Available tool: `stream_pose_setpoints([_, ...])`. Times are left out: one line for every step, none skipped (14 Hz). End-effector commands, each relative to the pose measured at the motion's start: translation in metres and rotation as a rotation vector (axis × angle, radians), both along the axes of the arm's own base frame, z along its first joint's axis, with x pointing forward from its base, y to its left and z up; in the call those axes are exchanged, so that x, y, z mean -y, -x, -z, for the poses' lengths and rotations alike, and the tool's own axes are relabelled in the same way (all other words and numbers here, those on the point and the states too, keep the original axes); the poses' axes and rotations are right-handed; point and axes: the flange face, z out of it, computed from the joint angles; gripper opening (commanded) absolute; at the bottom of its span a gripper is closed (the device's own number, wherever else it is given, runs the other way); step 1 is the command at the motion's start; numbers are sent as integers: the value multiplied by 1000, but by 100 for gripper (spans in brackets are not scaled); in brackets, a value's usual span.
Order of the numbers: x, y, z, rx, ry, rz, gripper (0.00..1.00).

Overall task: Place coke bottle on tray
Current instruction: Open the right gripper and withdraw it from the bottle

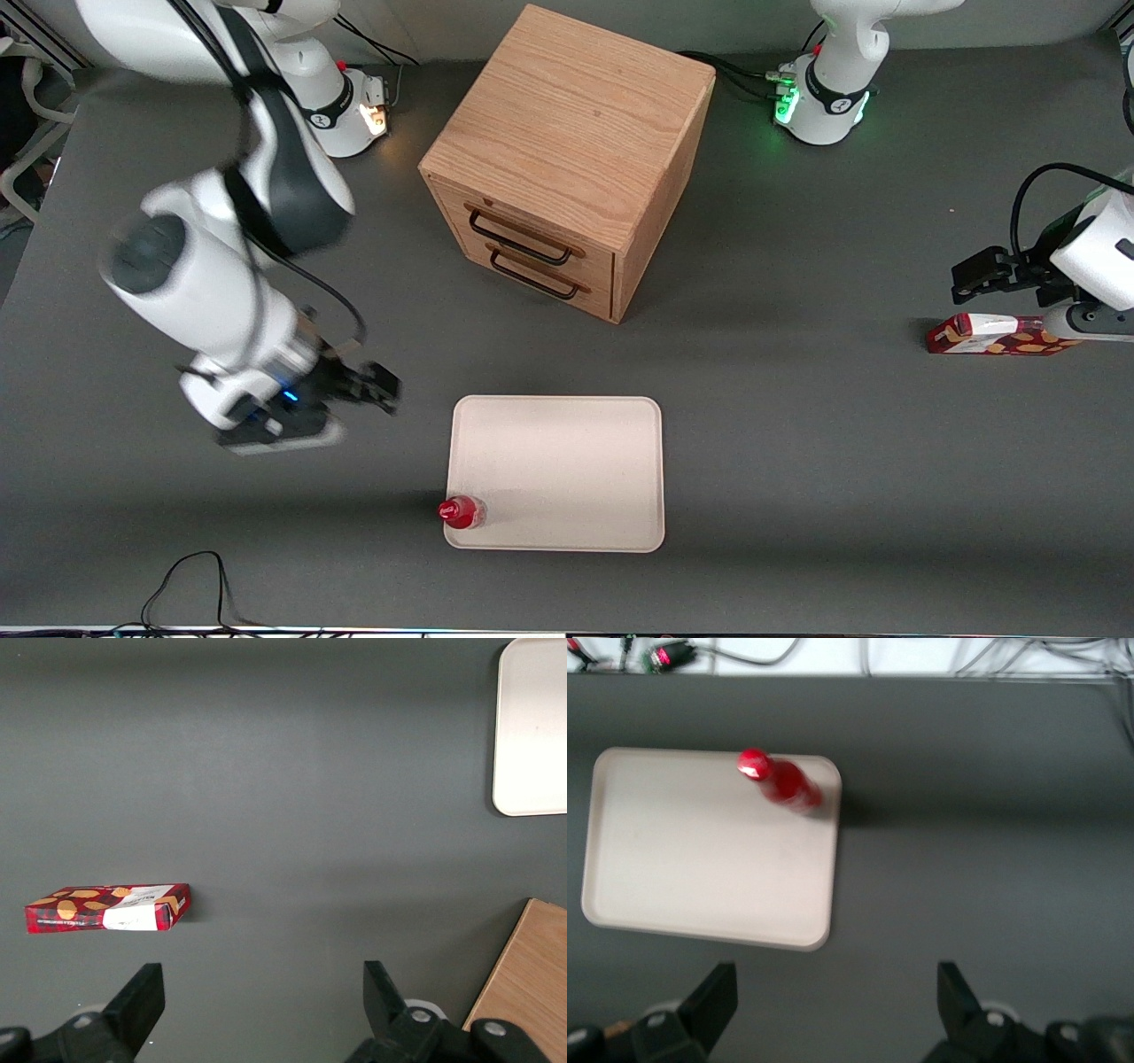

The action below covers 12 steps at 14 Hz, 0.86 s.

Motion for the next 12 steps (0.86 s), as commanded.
stream_pose_setpoints([80,111,-15,-79,-46,99,100])
stream_pose_setpoints([98,129,-30,-103,-52,116,100])
stream_pose_setpoints([114,144,-43,-123,-51,127,100])
stream_pose_setpoints([133,154,-53,-145,-23,136,100])
stream_pose_setpoints([143,160,-59,-147,31,112,100])
stream_pose_setpoints([146,160,-63,-146,77,104,100])
stream_pose_setpoints([148,156,-66,-151,100,97,100])
stream_pose_setpoints([149,151,-72,-163,107,94,100])
stream_pose_setpoints([149,145,-78,-177,114,100,100])
stream_pose_setpoints([149,142,-82,-205,123,101,100])
stream_pose_setpoints([150,141,-85,-208,124,100,100])
stream_pose_setpoints([152,141,-85,-209,123,105,100])
